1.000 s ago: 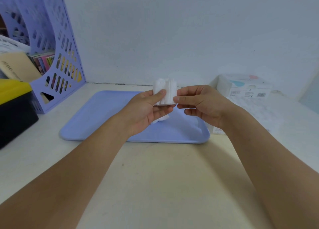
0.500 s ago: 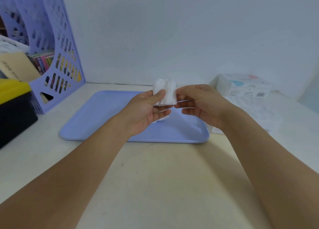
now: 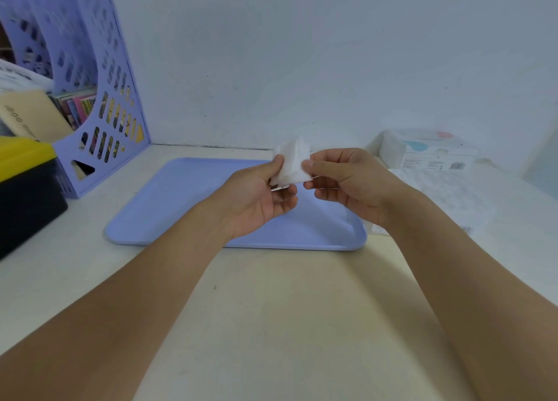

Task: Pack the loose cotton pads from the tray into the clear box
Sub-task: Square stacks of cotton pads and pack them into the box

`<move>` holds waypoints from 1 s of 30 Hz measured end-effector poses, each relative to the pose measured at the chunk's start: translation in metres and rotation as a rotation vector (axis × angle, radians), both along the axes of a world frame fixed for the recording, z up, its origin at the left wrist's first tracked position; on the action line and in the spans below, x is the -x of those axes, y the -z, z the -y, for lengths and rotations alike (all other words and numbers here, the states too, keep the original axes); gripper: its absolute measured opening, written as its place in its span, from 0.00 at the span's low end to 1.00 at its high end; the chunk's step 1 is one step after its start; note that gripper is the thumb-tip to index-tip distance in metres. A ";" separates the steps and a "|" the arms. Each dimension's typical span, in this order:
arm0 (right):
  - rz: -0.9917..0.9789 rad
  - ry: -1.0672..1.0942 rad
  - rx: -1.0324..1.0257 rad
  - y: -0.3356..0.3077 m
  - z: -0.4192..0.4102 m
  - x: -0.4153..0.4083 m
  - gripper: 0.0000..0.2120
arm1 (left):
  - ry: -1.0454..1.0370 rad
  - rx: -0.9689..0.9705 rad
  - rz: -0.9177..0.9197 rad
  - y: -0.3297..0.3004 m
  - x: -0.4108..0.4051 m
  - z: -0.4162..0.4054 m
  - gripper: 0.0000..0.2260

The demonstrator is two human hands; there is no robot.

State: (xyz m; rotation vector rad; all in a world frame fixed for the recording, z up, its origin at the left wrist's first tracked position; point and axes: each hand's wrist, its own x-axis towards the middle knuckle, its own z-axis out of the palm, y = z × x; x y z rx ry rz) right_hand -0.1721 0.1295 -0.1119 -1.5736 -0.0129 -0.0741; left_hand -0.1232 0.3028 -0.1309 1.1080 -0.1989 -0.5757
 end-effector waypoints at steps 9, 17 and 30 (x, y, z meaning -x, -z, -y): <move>0.109 0.225 0.162 0.002 -0.012 -0.002 0.04 | -0.198 -0.147 0.215 0.005 0.001 0.002 0.07; 0.083 0.173 0.101 0.003 -0.012 -0.002 0.05 | -0.161 -0.095 0.180 0.001 0.000 -0.004 0.07; 0.118 0.356 0.208 0.008 -0.012 -0.006 0.10 | -0.193 -0.131 0.156 0.004 0.000 0.001 0.04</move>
